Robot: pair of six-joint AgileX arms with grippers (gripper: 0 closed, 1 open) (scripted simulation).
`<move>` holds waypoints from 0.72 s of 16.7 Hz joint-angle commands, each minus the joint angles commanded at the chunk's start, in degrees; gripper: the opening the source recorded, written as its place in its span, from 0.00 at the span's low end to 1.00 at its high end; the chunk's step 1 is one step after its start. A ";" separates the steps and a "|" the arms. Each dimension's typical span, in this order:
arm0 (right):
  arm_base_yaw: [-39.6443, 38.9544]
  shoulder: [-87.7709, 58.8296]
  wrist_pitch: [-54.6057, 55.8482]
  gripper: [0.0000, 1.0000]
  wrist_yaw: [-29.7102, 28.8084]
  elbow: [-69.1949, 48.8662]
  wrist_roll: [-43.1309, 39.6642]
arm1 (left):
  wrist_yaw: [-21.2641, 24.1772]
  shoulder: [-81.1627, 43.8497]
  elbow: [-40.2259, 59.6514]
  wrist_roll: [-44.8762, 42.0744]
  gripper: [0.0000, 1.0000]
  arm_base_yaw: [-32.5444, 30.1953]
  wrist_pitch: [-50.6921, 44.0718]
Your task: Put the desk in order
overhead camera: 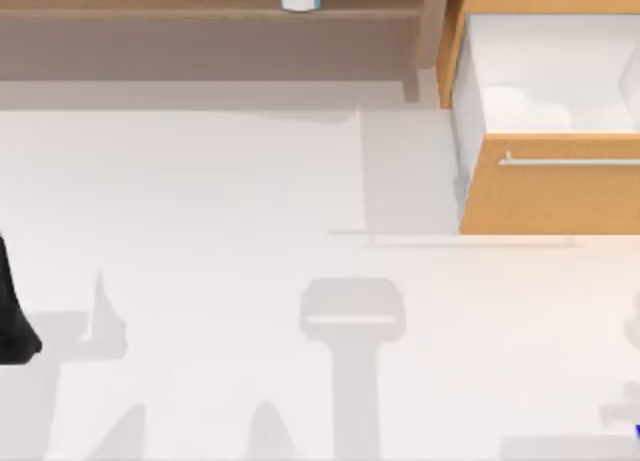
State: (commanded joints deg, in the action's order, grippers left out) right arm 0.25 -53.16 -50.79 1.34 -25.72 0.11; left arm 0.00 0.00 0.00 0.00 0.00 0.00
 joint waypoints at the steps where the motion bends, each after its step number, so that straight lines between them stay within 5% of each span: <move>1: 0.19 -0.51 -0.18 0.00 -0.33 0.71 0.08 | 0.00 0.00 0.00 0.00 1.00 0.00 0.00; 9: 0.53 -2.24 -0.77 0.00 -0.92 2.84 0.25 | 0.00 0.00 0.00 0.00 1.00 0.00 0.00; 12: 0.53 -2.24 -0.77 0.23 -0.92 2.84 0.25 | 0.00 0.00 0.00 0.00 1.00 0.00 0.00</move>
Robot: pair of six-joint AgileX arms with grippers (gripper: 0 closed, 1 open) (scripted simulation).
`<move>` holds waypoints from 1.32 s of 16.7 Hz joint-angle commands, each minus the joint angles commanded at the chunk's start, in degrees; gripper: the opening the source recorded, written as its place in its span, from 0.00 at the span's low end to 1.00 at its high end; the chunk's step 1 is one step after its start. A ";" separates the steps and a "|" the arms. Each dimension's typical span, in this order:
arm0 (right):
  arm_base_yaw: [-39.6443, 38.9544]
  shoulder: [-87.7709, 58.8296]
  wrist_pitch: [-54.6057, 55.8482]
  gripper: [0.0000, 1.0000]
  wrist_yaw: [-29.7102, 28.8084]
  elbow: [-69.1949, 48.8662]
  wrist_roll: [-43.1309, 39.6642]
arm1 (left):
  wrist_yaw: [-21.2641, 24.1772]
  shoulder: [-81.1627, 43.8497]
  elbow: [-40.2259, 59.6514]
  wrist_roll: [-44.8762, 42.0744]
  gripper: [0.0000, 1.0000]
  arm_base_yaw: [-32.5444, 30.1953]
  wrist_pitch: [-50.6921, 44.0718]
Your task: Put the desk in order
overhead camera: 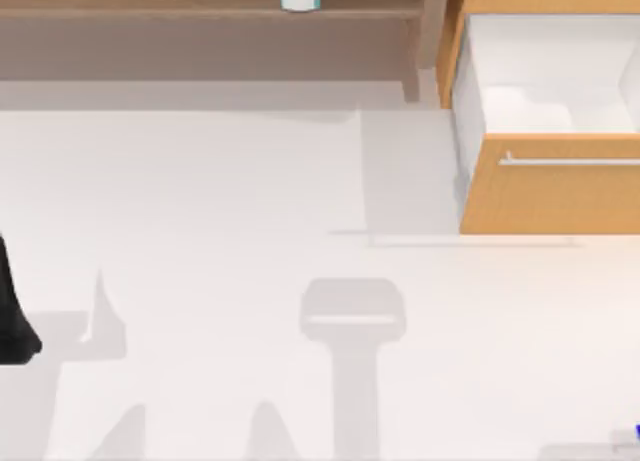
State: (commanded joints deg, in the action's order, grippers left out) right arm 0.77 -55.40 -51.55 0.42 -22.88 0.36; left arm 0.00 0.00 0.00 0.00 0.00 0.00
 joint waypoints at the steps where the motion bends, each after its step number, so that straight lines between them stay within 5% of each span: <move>1: 0.00 0.00 0.00 0.30 0.00 0.00 0.00 | 0.00 0.00 0.00 0.00 1.00 0.00 0.00; 10: 0.00 0.00 0.00 0.98 0.00 0.00 0.00 | 0.00 0.00 0.00 0.00 1.00 0.00 0.00; 22: -0.72 -0.29 1.72 1.00 -0.38 -0.67 -1.42 | 0.00 0.00 0.00 0.00 1.00 0.00 0.00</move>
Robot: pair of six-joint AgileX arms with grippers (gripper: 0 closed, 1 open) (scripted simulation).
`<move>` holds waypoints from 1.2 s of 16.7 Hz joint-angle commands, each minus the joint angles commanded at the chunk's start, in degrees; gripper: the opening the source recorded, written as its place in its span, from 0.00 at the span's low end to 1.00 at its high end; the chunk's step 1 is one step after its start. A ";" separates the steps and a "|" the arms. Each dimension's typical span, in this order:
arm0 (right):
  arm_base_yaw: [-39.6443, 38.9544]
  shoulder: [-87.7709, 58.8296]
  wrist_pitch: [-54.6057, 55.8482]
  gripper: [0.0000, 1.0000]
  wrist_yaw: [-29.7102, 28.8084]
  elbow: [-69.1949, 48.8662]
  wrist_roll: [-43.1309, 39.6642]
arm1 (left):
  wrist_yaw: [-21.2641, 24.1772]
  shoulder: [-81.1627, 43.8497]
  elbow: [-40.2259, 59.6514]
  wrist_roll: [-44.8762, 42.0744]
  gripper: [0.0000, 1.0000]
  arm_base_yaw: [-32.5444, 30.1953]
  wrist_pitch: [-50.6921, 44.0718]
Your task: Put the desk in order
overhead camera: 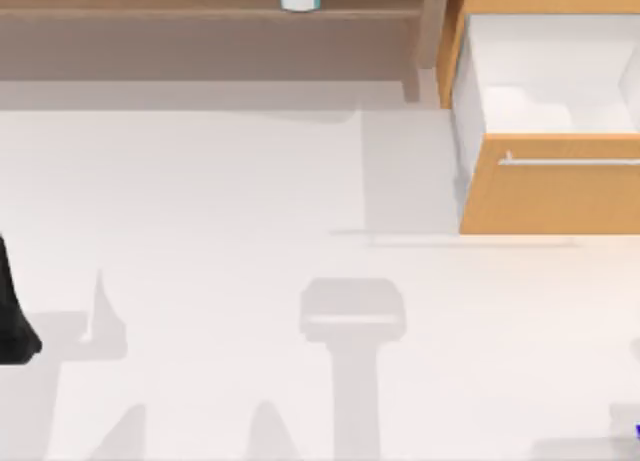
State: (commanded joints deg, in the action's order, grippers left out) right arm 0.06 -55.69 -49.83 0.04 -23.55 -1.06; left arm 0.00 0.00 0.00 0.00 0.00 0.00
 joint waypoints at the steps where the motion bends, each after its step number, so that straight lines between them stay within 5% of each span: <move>1: -0.70 -0.42 1.76 1.00 -0.33 -0.33 -1.40 | 0.00 0.00 0.00 0.00 1.00 0.00 0.00; 8: -9.47 -8.65 31.05 1.00 -4.26 0.45 -20.67 | 0.00 0.00 0.00 0.00 1.00 0.00 0.00; 20: -21.94 -39.43 116.77 1.00 -15.13 11.75 -66.78 | 0.00 0.00 0.00 0.00 1.00 0.00 0.00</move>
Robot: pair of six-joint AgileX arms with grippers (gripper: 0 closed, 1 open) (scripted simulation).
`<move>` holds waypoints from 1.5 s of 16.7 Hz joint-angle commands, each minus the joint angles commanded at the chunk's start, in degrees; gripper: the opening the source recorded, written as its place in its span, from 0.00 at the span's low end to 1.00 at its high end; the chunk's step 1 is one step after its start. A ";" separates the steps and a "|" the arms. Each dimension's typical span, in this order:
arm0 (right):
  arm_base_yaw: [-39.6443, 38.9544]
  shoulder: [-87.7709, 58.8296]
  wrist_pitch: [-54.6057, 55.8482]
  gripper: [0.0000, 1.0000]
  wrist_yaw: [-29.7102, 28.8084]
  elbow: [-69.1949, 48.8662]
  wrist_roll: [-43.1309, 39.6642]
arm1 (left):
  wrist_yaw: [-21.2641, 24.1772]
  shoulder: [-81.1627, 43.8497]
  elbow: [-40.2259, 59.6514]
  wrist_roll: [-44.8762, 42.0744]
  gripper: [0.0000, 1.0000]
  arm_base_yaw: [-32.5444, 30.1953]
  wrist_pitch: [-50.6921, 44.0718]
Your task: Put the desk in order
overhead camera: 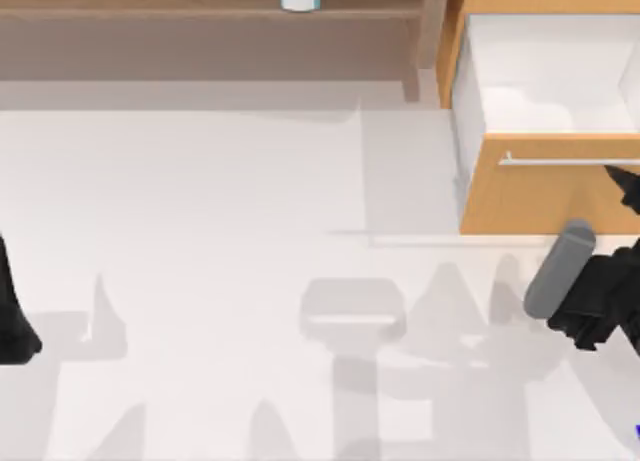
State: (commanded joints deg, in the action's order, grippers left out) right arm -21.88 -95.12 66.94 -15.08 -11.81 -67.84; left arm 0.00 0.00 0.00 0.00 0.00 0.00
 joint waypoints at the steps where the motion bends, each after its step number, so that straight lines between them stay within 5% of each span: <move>1: -0.13 -2.88 6.00 1.00 -0.96 0.46 -3.40 | 0.00 0.00 0.00 0.00 1.00 0.00 0.00; 9: 1.87 -17.78 33.05 1.00 -6.43 -0.35 -20.74 | 0.00 0.00 0.00 0.00 1.00 0.00 0.00; 25: 4.22 -19.13 29.31 1.00 -4.43 -5.91 -21.27 | 0.00 0.00 0.00 0.00 1.00 0.00 0.00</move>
State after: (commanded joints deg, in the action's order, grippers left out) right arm -17.66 -114.25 96.25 -19.51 -17.72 -89.12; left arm 0.00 0.00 0.00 0.00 0.00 0.00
